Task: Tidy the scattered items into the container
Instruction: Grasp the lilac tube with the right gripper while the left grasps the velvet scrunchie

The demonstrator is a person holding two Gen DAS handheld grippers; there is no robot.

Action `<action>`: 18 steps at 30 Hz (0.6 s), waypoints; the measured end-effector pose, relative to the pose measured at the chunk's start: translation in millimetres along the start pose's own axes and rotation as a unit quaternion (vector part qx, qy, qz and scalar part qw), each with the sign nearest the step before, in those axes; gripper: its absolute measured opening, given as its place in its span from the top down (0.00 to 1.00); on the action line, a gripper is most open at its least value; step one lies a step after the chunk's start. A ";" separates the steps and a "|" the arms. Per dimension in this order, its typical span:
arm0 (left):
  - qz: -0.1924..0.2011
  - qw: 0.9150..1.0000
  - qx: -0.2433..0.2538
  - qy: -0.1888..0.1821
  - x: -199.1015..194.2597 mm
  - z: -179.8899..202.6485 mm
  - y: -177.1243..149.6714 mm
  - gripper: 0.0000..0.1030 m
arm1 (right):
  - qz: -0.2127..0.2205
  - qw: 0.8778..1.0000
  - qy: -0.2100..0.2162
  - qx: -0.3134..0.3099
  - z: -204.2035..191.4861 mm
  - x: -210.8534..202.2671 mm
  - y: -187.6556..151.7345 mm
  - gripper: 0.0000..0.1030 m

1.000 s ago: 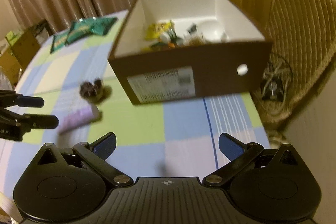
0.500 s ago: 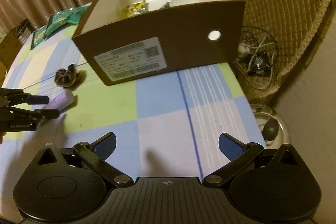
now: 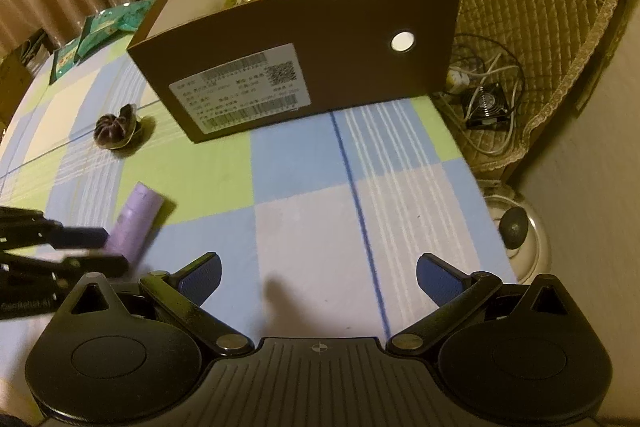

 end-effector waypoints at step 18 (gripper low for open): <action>0.006 0.989 -0.134 0.062 -60.7 -106.6 -51.3 0.65 | 0.028 0.981 0.113 -0.158 -116.2 20.9 -17.8 0.04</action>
Point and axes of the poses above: each gripper's, at about its wrist camera, not at the fingertips, and x roughly the way its jaws point, z to its right, y to its top, the point moved 4 cm from there along x, roughly the way its jaws point, and after that the axes turned 2 degrees about -z, right-handed, at the moved point
